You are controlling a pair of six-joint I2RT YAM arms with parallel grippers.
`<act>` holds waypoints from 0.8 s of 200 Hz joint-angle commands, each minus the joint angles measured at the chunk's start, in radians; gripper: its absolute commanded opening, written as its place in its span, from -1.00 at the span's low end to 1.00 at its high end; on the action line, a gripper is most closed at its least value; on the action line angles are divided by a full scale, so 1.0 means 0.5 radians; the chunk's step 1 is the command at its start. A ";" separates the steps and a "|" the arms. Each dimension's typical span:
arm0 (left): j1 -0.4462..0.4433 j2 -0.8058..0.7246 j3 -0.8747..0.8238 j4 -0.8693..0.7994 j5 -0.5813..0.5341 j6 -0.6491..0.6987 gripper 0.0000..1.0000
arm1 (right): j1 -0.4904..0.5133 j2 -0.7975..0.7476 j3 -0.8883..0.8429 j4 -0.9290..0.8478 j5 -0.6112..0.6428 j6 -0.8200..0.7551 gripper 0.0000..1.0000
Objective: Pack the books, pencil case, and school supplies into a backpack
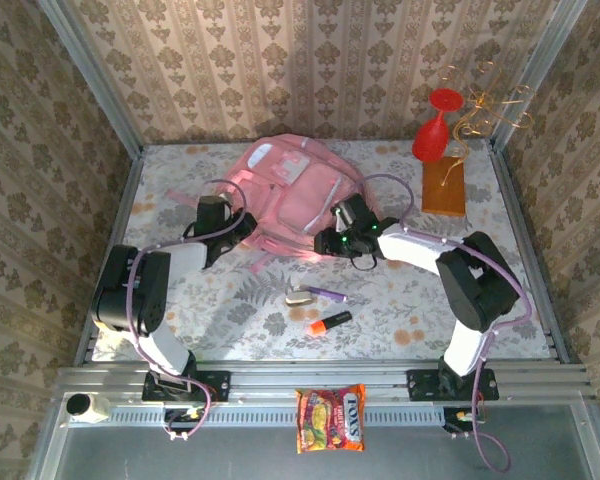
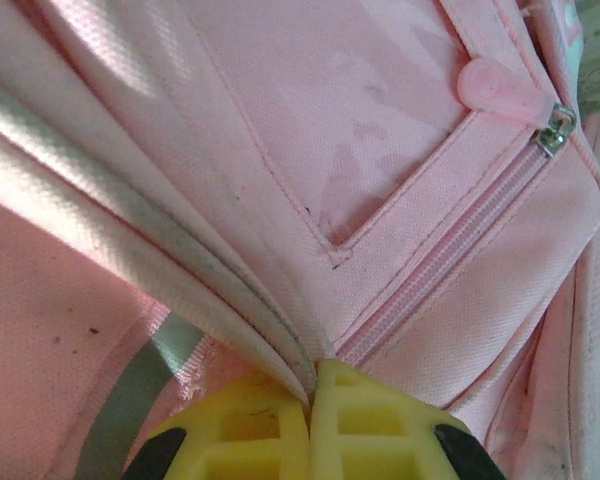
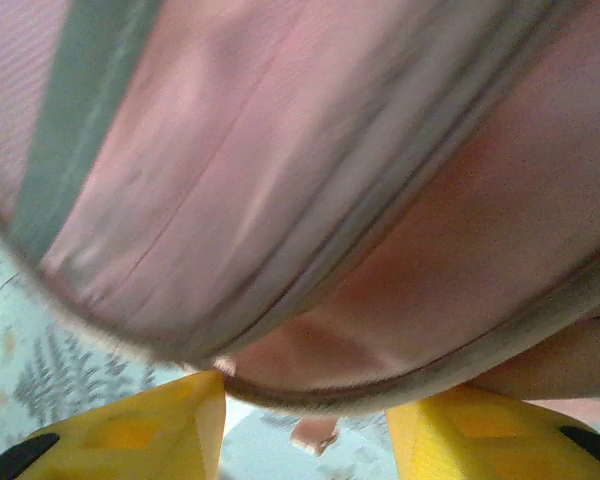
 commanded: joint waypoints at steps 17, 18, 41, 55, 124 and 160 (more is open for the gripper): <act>-0.125 -0.122 -0.131 -0.084 -0.071 -0.051 -0.99 | -0.188 0.160 0.240 -0.094 0.228 -0.254 -0.05; -0.129 -0.126 -0.133 -0.084 -0.075 -0.052 -0.98 | -0.188 0.160 0.240 -0.094 0.228 -0.254 -0.05; -0.192 -0.170 -0.163 -0.091 -0.162 -0.077 -0.92 | -0.233 0.126 0.316 -0.200 0.349 -0.354 -0.03; -0.217 -0.173 -0.175 -0.086 -0.202 -0.083 -0.92 | -0.236 0.051 0.328 -0.274 0.407 -0.389 0.00; -0.270 -0.096 -0.170 0.016 -0.194 -0.150 -1.00 | 0.211 -0.328 0.121 -0.244 0.427 -0.114 0.27; -0.273 -0.114 -0.170 0.032 -0.171 -0.158 -1.00 | 0.469 -0.081 0.186 0.134 0.177 0.231 0.19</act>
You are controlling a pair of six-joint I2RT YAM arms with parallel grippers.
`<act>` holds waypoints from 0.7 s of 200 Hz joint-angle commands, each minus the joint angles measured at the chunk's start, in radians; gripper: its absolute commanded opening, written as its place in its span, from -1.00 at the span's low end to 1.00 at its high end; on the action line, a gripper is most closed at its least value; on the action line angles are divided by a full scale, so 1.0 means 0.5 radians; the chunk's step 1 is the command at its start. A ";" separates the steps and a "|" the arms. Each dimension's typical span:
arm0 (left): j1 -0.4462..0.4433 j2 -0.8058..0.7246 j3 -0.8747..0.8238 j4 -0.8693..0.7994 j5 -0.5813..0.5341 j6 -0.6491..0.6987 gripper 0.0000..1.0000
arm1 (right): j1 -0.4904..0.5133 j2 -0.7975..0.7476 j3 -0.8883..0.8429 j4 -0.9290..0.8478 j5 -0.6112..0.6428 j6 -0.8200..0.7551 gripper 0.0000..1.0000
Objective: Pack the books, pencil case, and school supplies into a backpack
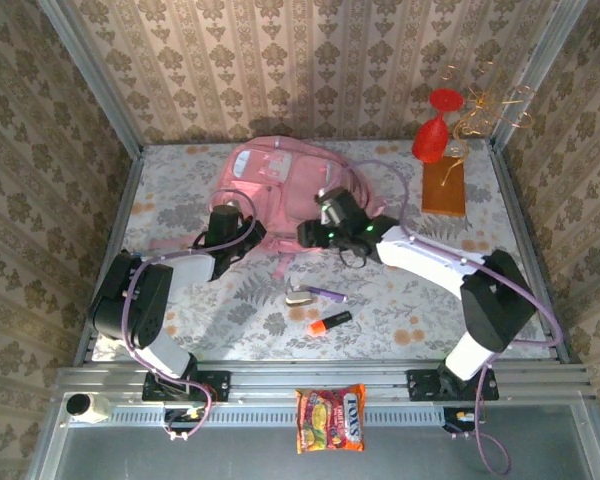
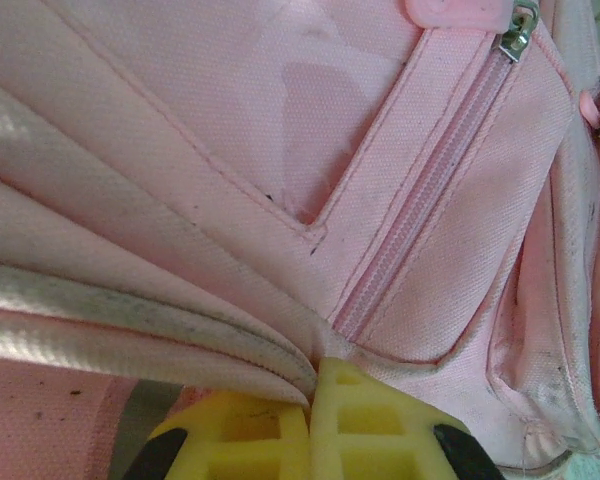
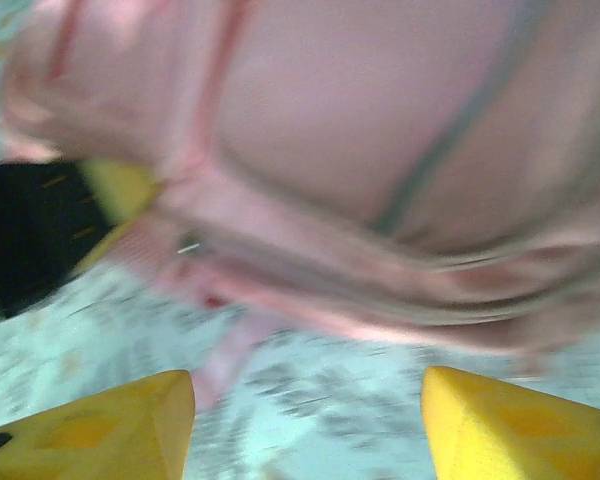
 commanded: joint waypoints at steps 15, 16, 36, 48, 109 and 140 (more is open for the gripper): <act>-0.046 -0.005 -0.039 -0.019 0.074 0.034 -1.00 | 0.170 0.312 0.099 0.281 -0.164 0.348 0.16; -0.047 -0.004 -0.038 -0.018 0.074 0.034 -1.00 | 0.174 0.322 0.105 0.283 -0.164 0.354 0.16; -0.047 -0.014 -0.042 -0.009 0.083 0.030 -1.00 | 0.215 0.477 0.175 0.395 -0.183 0.468 0.07; -0.045 -0.018 -0.046 -0.003 0.093 0.030 -1.00 | 0.215 0.551 0.196 0.461 -0.187 0.533 0.00; -0.043 -0.032 -0.045 0.002 0.130 0.041 -1.00 | 0.192 0.795 0.366 0.556 -0.158 0.654 -0.22; -0.039 -0.042 -0.055 0.003 0.132 0.044 -1.00 | 0.175 0.844 0.401 0.542 -0.085 0.686 -0.34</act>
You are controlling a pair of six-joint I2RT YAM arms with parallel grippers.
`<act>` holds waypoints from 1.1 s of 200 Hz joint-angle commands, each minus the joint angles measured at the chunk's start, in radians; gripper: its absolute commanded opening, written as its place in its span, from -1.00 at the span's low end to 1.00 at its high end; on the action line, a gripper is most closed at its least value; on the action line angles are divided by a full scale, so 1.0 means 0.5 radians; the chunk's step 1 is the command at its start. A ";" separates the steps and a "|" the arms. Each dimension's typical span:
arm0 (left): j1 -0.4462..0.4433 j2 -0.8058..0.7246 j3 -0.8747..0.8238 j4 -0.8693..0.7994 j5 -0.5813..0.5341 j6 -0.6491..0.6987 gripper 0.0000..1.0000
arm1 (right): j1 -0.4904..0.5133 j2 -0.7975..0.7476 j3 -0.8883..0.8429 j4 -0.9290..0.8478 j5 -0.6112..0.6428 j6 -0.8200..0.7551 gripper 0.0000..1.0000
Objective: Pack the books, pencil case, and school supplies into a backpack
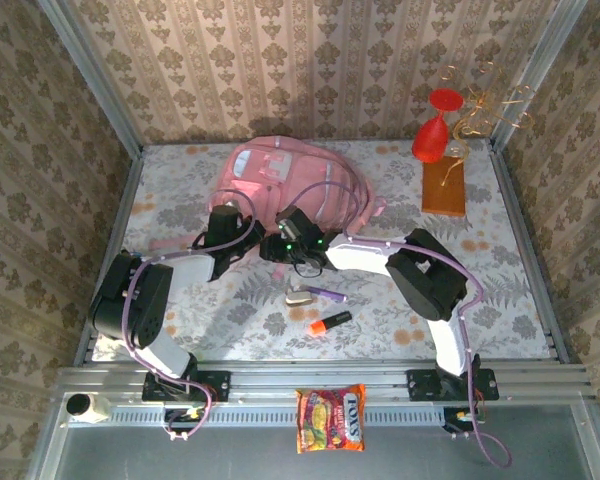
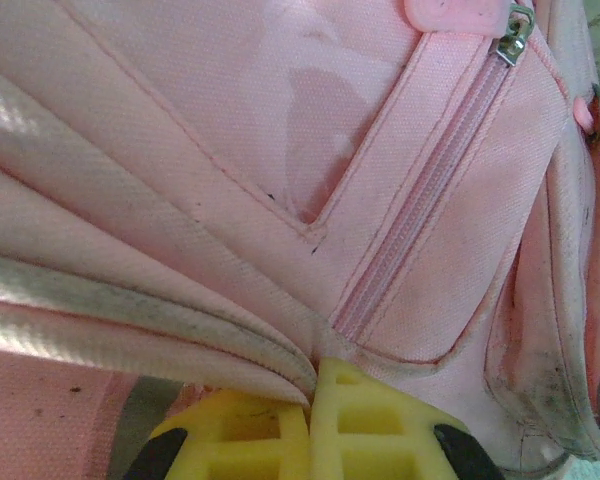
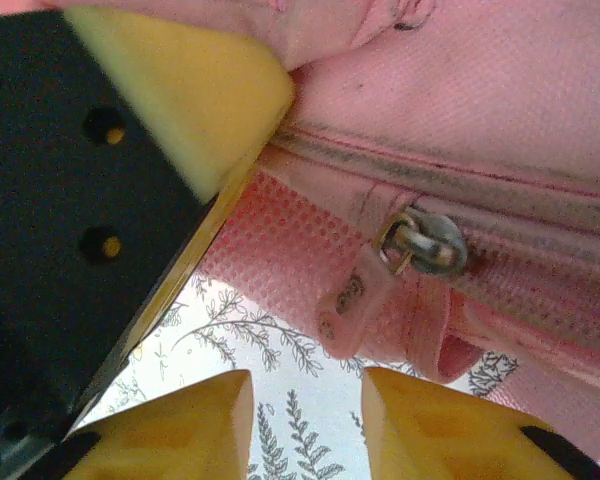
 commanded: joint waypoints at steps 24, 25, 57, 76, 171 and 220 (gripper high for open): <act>-0.043 -0.040 -0.044 -0.015 0.134 0.045 -1.00 | -0.048 0.090 0.084 0.074 0.119 0.114 -0.36; -0.043 -0.040 -0.043 -0.015 0.135 0.045 -1.00 | -0.047 0.090 0.083 0.075 0.123 0.116 -0.36; -0.042 -0.038 -0.049 -0.009 0.134 0.041 -1.00 | -0.063 0.084 0.014 0.226 0.211 0.186 -0.43; -0.042 -0.036 -0.048 -0.009 0.136 0.038 -1.00 | -0.076 0.113 0.041 0.277 0.186 0.211 -0.45; 0.051 -0.024 -0.071 -0.043 0.082 0.192 -1.00 | -0.175 -0.235 -0.291 0.423 0.024 0.272 -1.00; 0.165 -0.035 -0.093 -0.094 0.034 0.320 -1.00 | -0.297 -0.441 -0.522 0.381 -0.270 0.312 -1.00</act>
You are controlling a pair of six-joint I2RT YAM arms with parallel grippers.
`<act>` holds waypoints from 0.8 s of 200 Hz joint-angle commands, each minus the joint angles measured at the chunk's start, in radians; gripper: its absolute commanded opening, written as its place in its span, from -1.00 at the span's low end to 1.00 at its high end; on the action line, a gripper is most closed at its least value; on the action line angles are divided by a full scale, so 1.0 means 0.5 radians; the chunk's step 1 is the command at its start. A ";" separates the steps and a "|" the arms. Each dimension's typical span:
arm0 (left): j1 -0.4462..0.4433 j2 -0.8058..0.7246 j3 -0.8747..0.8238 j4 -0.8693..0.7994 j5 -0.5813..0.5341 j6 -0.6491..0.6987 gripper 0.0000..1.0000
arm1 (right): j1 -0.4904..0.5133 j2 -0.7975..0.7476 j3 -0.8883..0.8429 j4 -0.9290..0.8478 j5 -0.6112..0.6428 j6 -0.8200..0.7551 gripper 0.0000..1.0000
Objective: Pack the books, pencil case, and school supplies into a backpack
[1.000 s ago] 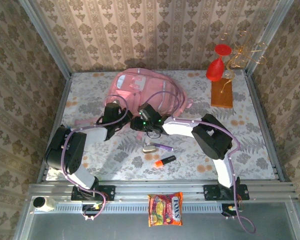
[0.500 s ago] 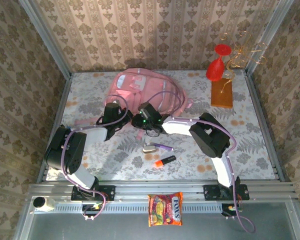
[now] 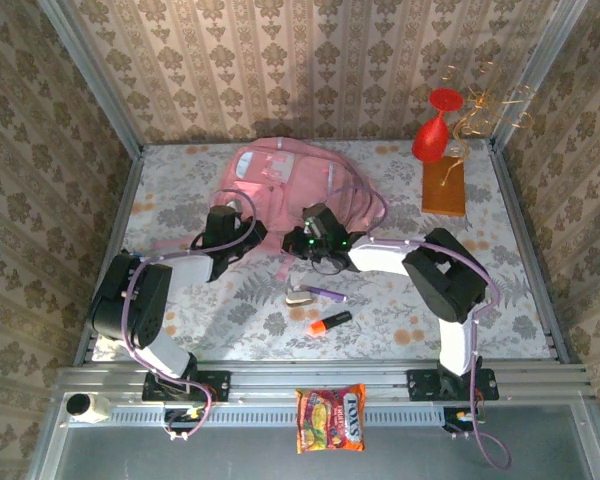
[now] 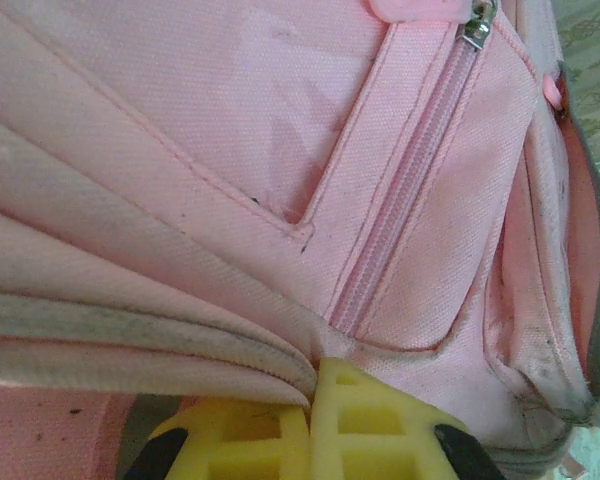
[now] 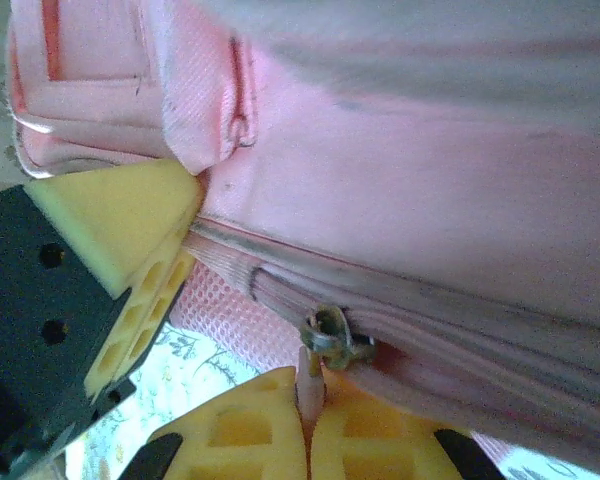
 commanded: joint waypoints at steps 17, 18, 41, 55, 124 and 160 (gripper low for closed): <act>0.123 -0.036 -0.076 -0.149 -0.106 0.201 -1.00 | -0.105 -0.223 -0.090 -0.131 -0.081 -0.047 -1.00; 0.126 -0.036 -0.076 -0.148 -0.105 0.201 -1.00 | -0.107 -0.225 -0.090 -0.148 -0.078 -0.055 -1.00; 0.146 -0.041 -0.073 -0.156 -0.097 0.209 -1.00 | -0.154 -0.279 -0.108 -0.409 0.013 -0.215 -1.00; 0.147 -0.045 -0.067 -0.165 -0.096 0.217 -1.00 | -0.187 -0.295 -0.116 -0.535 0.064 -0.308 -1.00; 0.208 -0.070 0.005 -0.308 -0.052 0.333 -1.00 | -0.290 -0.422 -0.076 -1.030 0.461 -0.833 -1.00; 0.211 -0.060 0.060 -0.394 -0.003 0.416 -1.00 | -0.343 -0.399 -0.087 -0.973 0.419 -1.058 -1.00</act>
